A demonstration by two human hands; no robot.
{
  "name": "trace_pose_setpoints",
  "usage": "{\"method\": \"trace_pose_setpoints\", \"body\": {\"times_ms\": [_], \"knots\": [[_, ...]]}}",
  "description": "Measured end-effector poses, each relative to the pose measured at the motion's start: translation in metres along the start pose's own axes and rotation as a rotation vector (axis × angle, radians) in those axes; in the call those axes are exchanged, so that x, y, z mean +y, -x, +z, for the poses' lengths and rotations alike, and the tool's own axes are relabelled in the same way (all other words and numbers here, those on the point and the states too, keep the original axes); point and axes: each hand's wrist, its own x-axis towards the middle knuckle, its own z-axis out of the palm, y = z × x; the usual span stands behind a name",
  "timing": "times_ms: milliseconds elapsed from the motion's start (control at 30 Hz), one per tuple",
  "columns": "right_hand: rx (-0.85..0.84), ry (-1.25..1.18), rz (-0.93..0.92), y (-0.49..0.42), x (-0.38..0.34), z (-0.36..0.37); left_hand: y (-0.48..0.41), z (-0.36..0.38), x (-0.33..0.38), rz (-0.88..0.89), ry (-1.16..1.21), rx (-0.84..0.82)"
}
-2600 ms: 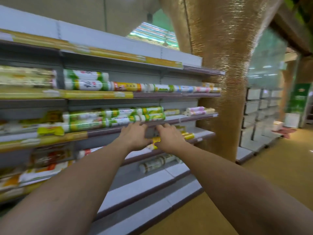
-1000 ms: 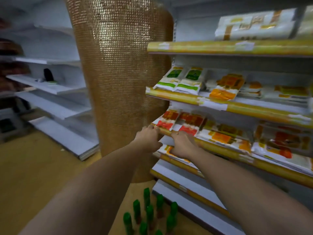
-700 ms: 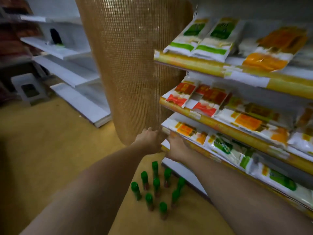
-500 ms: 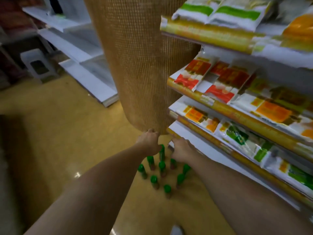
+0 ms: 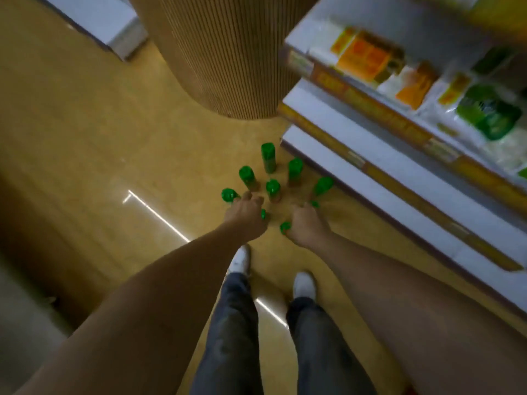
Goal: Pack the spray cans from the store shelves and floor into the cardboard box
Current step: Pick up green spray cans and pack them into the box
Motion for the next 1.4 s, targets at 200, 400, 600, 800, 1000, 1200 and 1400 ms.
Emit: {"method": "trace_pose_setpoints", "body": {"times_ms": [200,400,600,800,1000,1200,1400], "knots": [[-0.080,-0.013,0.091,-0.080,0.023,0.101,-0.078,0.085,-0.039,0.040,-0.009,-0.145],[-0.113,0.152,0.051,-0.155,0.045,0.193,-0.149,0.169,-0.076,-0.009,-0.085,-0.139],[-0.046,0.206,0.043,-0.207,0.070,0.249,-0.208,0.232,-0.088,-0.008,-0.048,-0.167],[0.008,0.204,-0.021,-0.221,0.073,0.247,-0.224,0.245,-0.091,0.073,0.039,-0.011],[-0.017,0.186,-0.034,-0.188,0.057,0.199,-0.189,0.196,-0.084,0.064,0.082,-0.034],[0.009,0.217,-0.056,-0.133,0.029,0.121,-0.128,0.108,-0.058,0.066,0.098,-0.016],[0.001,0.220,-0.113,-0.069,-0.005,0.016,-0.057,-0.004,-0.022,0.057,0.103,0.073]]}}
